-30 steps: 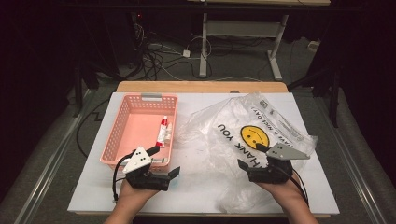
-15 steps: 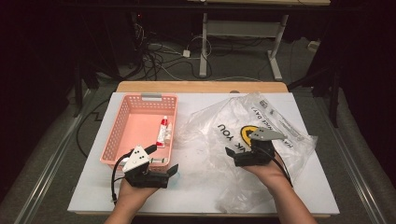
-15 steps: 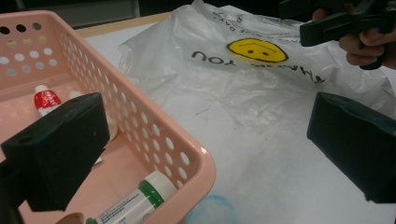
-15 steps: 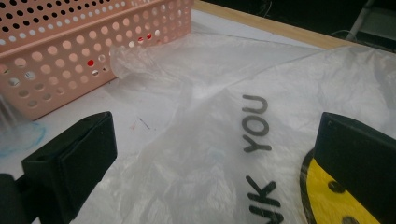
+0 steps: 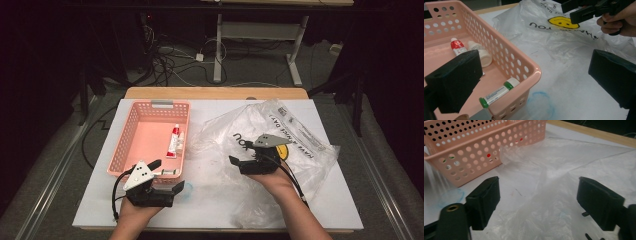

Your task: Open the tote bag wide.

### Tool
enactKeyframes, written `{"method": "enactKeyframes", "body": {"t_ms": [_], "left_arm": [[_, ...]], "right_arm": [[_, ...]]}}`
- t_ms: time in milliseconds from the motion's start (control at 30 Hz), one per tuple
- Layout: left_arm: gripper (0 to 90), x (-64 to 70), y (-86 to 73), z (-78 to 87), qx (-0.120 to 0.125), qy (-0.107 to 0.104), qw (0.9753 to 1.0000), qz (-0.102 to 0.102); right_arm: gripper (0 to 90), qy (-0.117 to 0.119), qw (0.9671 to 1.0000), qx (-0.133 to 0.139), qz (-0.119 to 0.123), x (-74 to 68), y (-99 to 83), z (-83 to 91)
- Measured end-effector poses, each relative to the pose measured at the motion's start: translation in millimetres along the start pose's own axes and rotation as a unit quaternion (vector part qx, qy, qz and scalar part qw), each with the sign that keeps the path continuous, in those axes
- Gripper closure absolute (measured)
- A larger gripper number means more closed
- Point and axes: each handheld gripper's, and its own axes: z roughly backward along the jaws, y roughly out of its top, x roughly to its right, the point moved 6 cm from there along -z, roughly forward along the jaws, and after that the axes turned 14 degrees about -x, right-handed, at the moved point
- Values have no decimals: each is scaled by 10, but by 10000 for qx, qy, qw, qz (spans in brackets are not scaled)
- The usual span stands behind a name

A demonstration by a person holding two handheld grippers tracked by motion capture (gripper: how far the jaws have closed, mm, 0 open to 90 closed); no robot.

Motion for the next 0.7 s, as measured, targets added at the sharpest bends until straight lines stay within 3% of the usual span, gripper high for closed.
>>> {"method": "enactKeyframes", "body": {"t_ms": [133, 300, 533, 700], "left_arm": [[0, -7, -7, -18, -77, -23, 9999, -86], [0, 9, -22, -9, -98, -40, 9999, -45], [0, 68, -20, 29, -47, -5, 10000, -50], [0, 72, -17, -1, -86, -32, 9999, -79]], "right_arm": [[362, 144, 9998, -136, 42, -20, -24, -70], [417, 189, 9993, -327, 49, -52, -84, -115], [401, 123, 9970, -697, 298, -141, -207, -193], [357, 19, 9934, -1041, 490, -187, -291, -285]]}}
